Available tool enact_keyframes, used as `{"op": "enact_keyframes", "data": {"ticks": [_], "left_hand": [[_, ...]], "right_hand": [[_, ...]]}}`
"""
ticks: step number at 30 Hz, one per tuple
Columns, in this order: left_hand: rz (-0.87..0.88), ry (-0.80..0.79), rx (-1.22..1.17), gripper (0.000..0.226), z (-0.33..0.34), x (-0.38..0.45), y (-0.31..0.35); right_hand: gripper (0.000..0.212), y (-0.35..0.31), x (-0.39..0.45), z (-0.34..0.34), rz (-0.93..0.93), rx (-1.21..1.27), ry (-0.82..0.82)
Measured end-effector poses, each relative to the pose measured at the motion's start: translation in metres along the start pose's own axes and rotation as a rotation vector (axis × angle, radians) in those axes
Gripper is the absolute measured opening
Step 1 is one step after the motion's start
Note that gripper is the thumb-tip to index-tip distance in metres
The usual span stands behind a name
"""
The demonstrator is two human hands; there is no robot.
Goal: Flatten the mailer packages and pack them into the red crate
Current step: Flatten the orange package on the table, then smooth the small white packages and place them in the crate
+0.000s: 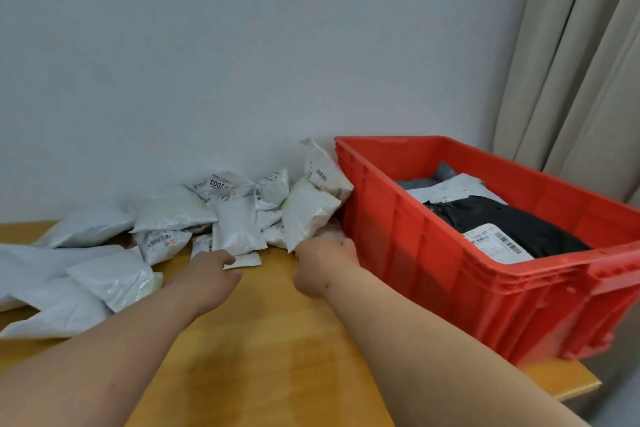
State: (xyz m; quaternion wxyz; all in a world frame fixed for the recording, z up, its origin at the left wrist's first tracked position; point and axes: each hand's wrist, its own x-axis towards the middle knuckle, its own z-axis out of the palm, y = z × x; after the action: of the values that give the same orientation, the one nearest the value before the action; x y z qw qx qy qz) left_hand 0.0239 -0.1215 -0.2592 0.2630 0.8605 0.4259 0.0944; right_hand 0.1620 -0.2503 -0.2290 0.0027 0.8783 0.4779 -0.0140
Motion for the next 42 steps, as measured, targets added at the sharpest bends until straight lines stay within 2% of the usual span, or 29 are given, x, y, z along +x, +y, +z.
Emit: {"op": "enact_keyframes", "data": {"ticks": [4, 11, 16, 21, 23, 28, 33, 42], "left_hand": [[-0.007, -0.015, 0.04, 0.043, 0.004, 0.016, -0.023], [-0.013, -0.086, 0.037, 0.045, 0.025, 0.045, -0.049], [0.005, -0.056, 0.026, 0.044, 0.034, 0.063, -0.064], [0.028, -0.015, -0.008, 0.039, 0.041, 0.076, -0.074], [0.04, 0.0, -0.014, 0.038, 0.043, 0.079, -0.076], [0.038, 0.086, -0.034, 0.035, 0.039, 0.084, -0.074], [0.023, 0.187, -0.002, 0.035, 0.021, 0.082, -0.081], [0.029, 0.279, 0.179, 0.033, -0.016, 0.061, -0.115]], "right_hand": [[0.03, -0.006, 0.019, 0.021, 0.033, 0.02, -0.076], [0.029, -0.017, 0.059, 0.046, 0.086, 0.101, -0.002], [0.025, -0.019, 0.084, 0.055, 0.093, 0.156, 0.127], [0.029, -0.018, 0.106, 0.051, 0.113, 0.205, 0.44], [0.028, -0.017, 0.114, 0.048, 0.055, 0.146, 0.493], [0.031, -0.033, 0.124, 0.05, -0.071, 0.108, 0.45], [0.035, -0.064, 0.118, 0.069, -0.201, 0.153, 0.266], [0.034, -0.139, 0.112, 0.077, -0.326, 0.158, 0.135]]}}
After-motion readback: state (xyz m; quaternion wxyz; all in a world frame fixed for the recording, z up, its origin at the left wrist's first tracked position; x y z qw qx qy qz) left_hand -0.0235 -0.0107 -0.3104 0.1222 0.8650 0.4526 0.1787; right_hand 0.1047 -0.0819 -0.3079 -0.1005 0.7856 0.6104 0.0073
